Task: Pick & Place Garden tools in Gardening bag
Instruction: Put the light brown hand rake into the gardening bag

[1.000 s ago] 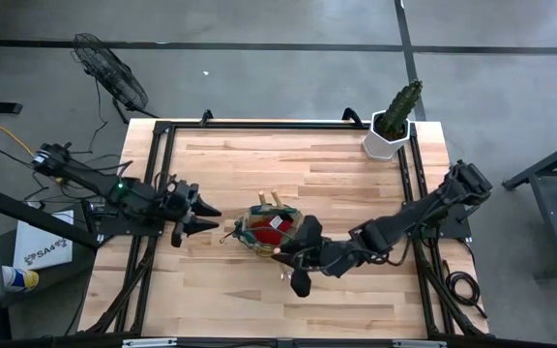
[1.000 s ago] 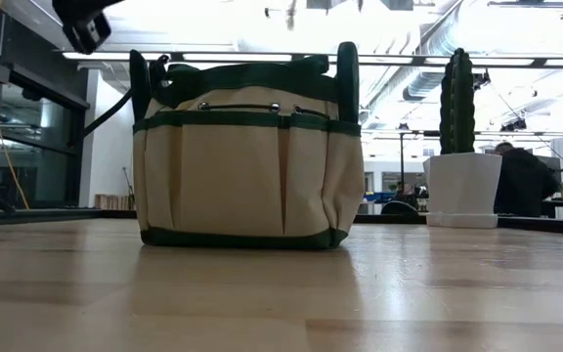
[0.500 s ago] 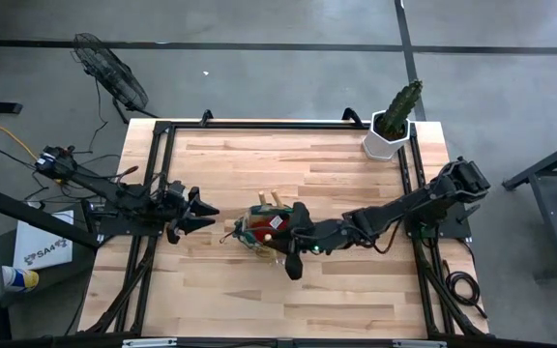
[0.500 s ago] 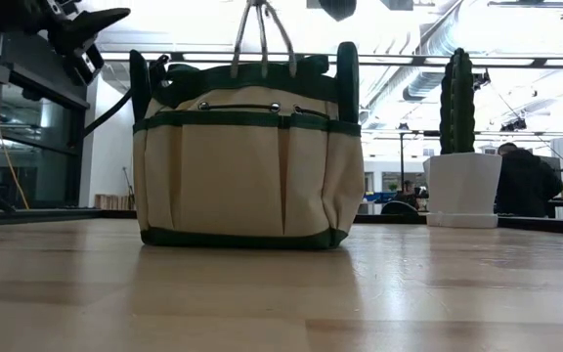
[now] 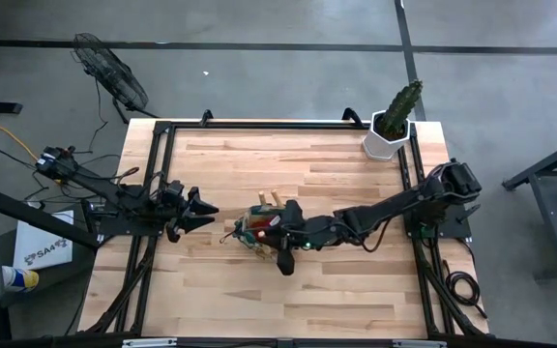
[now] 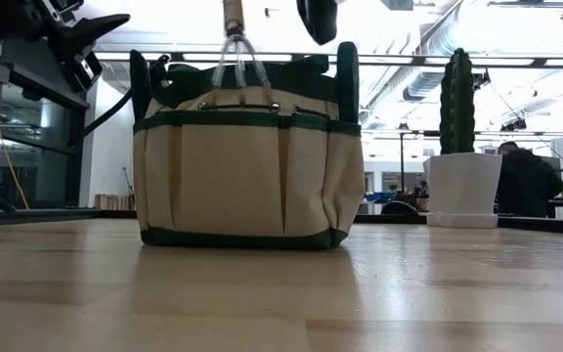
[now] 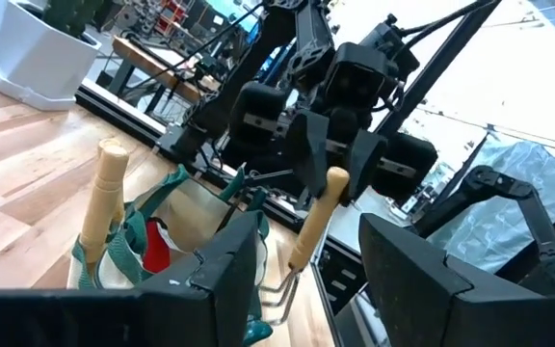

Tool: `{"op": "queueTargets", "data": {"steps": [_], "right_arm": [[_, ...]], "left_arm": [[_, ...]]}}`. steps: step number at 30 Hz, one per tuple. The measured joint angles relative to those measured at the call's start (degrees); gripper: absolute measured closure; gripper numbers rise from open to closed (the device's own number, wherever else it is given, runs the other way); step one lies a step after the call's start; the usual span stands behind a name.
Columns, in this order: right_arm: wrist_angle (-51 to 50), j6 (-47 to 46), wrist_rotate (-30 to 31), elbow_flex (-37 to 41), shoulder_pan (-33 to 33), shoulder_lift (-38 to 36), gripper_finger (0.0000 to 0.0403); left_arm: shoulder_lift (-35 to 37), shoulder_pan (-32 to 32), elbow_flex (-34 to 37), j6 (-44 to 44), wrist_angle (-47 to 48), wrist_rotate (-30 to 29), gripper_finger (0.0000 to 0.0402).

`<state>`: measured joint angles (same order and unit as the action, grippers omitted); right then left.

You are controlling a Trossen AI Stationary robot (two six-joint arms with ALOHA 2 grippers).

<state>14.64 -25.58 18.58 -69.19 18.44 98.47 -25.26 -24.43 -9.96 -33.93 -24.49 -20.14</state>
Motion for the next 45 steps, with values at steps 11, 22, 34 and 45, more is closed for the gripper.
{"op": "queueTargets", "data": {"steps": [11,22,34,45], "right_arm": [[1.13,0.04,-1.26,-0.02,-2.95,0.50,0.0344],[1.92,-0.28,-2.00,-0.04,-3.73,3.25,0.0344],[1.06,1.85,-0.57,-0.04,-4.35,3.91,0.0344],[-2.08,5.48,0.68,-0.04,-3.00,3.89,0.0344]], "left_arm": [[0.02,0.00,0.00,-0.87,0.15,-0.07,0.0222],[0.02,0.00,0.00,-0.89,0.27,-0.09,0.0222],[0.00,0.00,-0.01,-0.89,0.68,-0.11,0.0222],[0.00,0.00,-0.02,-0.87,0.67,-0.09,0.0222]]}}
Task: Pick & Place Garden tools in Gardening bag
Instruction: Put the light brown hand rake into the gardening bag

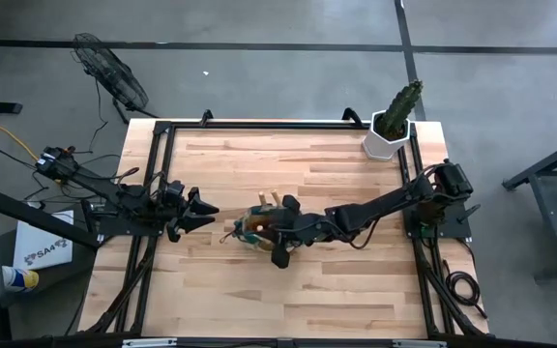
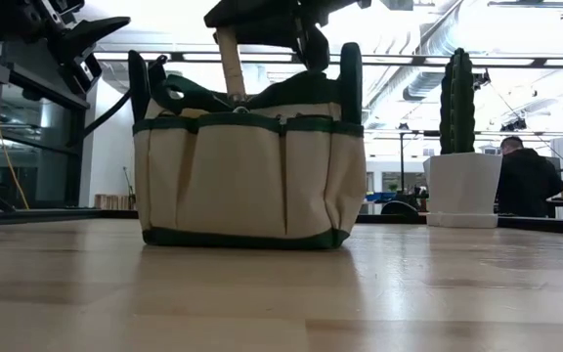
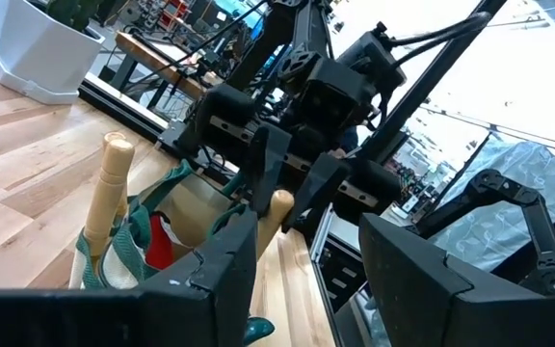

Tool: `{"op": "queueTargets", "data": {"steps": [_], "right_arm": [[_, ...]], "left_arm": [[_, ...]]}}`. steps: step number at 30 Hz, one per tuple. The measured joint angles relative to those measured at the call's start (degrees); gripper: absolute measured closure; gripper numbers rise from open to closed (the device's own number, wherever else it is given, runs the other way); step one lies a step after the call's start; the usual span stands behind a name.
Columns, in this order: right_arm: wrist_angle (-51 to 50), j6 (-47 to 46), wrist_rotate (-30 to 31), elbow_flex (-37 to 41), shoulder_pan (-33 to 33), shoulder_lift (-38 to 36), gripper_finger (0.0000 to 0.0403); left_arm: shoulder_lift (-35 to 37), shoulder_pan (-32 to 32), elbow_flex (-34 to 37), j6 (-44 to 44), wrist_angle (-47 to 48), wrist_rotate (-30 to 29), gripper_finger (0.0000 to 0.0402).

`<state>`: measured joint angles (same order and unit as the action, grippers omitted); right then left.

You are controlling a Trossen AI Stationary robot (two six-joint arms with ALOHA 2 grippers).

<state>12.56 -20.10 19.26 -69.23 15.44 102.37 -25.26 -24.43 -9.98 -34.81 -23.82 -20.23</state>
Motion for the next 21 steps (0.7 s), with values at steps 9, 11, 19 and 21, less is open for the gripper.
{"op": "queueTargets", "data": {"steps": [9,11,19,21], "right_arm": [[0.82,2.67,0.27,0.00,0.19,0.00,0.0344],[1.76,3.37,0.27,0.00,0.58,0.00,0.0344],[2.09,4.05,0.34,0.00,3.04,0.00,0.0344],[1.17,4.07,0.60,0.00,3.49,0.00,0.0344]], "left_arm": [[0.00,0.00,-0.02,0.00,-0.02,0.02,0.0222],[0.00,0.00,-0.02,0.00,-0.02,0.02,0.0222],[0.00,0.00,-0.02,-0.02,-0.02,0.17,0.0222],[0.00,0.00,-0.02,-0.02,-0.04,0.20,0.0222]]}}
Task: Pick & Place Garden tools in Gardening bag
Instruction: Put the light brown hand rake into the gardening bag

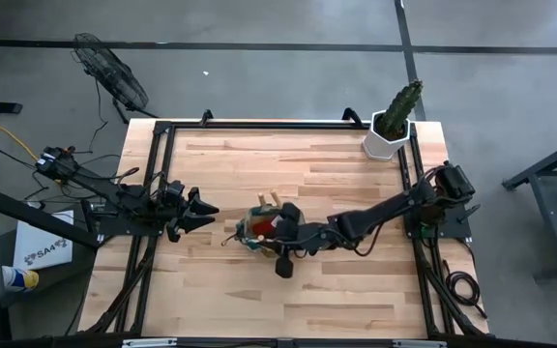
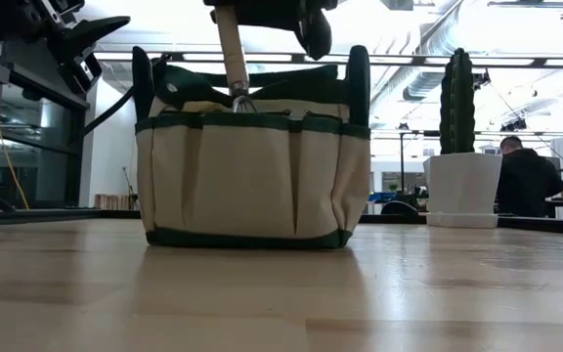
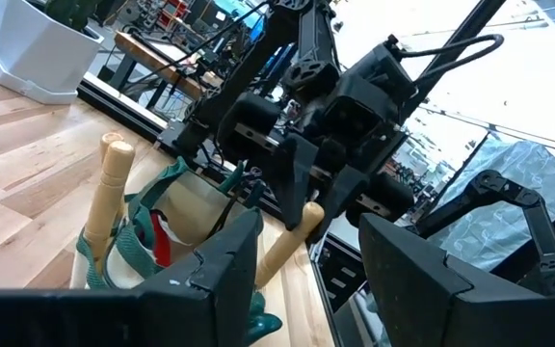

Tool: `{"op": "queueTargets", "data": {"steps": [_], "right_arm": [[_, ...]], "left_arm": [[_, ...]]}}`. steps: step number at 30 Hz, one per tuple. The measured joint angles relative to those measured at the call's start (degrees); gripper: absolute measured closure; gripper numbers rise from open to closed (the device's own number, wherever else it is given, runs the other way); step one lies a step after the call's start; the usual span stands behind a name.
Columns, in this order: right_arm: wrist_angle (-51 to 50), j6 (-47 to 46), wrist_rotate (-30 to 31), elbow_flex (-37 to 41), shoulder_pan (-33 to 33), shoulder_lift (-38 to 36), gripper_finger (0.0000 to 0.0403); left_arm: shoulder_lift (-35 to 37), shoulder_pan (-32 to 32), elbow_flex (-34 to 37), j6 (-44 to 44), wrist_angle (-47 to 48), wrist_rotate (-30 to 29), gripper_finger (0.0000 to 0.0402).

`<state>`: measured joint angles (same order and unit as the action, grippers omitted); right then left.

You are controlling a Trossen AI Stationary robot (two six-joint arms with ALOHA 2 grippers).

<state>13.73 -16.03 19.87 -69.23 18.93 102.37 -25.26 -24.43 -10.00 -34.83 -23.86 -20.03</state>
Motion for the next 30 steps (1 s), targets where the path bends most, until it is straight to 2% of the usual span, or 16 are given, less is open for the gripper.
{"op": "queueTargets", "data": {"steps": [9,17,30], "right_arm": [[-0.14,4.56,-0.52,0.00,0.98,-0.02,0.0344],[3.84,9.04,-3.22,0.02,2.24,-0.31,0.0344],[-3.23,11.64,-0.81,0.02,1.63,-0.31,0.0342]], "left_arm": [[0.00,0.00,-0.02,-0.20,0.00,0.07,0.0222],[0.00,0.00,-0.02,-0.24,-0.01,0.09,0.0222],[0.00,0.01,-0.02,-0.22,-0.01,0.09,0.0222]]}}
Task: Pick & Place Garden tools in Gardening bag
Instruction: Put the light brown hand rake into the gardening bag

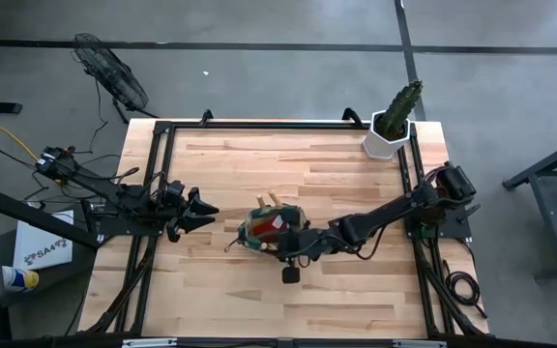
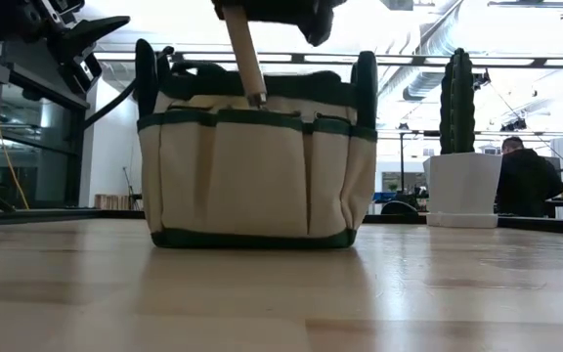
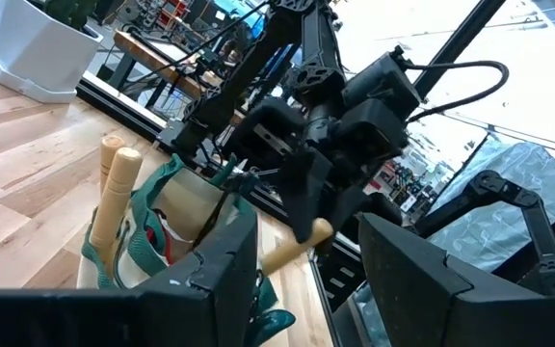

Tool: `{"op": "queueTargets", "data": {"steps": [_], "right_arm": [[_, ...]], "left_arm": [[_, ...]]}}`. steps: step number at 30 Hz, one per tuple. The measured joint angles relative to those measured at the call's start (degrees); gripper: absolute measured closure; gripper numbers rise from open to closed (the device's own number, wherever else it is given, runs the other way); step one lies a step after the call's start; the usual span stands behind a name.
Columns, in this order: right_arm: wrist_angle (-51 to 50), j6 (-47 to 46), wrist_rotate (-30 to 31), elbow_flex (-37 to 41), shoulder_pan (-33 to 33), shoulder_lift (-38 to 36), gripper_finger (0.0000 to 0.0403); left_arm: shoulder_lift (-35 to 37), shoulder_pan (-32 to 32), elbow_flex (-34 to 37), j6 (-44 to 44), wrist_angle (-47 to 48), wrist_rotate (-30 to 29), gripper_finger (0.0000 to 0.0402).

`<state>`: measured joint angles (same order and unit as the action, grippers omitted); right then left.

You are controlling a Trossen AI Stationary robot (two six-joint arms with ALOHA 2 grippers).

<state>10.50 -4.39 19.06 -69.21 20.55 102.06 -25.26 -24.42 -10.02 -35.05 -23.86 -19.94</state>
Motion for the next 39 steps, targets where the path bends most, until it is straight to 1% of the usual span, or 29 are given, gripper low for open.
{"op": "queueTargets", "data": {"steps": [3,5,15,21,25,28,32,39], "right_arm": [[-0.28,-0.13,-0.13,0.00,-1.30,0.00,0.0344],[-0.86,-0.78,-1.33,0.00,-2.19,0.00,0.0343],[-5.33,-10.32,-7.66,0.00,-4.13,0.02,0.0312],[-5.64,-12.48,-7.48,0.00,-4.08,0.04,0.0309],[-8.60,-14.78,-7.38,-0.02,-4.10,0.04,0.0308],[-10.03,-15.31,-7.31,-0.02,-4.10,0.04,0.0308],[-9.07,-15.33,-7.61,-0.02,-4.06,-0.05,0.0308],[-13.42,-15.33,-7.63,-0.01,-4.06,-3.54,0.0308]], "left_arm": [[0.00,0.00,0.00,0.00,0.01,-0.01,0.0222],[0.00,-0.01,0.00,0.00,0.01,-0.02,0.0222],[0.00,-0.01,0.00,0.01,0.00,-0.02,0.0222],[0.00,0.01,0.00,0.02,-0.01,-0.02,0.0222],[0.00,0.00,0.00,0.00,-0.01,0.07,0.0222],[0.00,0.01,0.00,-0.03,-0.01,1.27,0.0222],[0.00,0.01,0.00,-0.99,-0.01,2.22,0.0222],[0.00,-0.01,0.00,-1.22,-0.01,2.45,0.0222]]}}
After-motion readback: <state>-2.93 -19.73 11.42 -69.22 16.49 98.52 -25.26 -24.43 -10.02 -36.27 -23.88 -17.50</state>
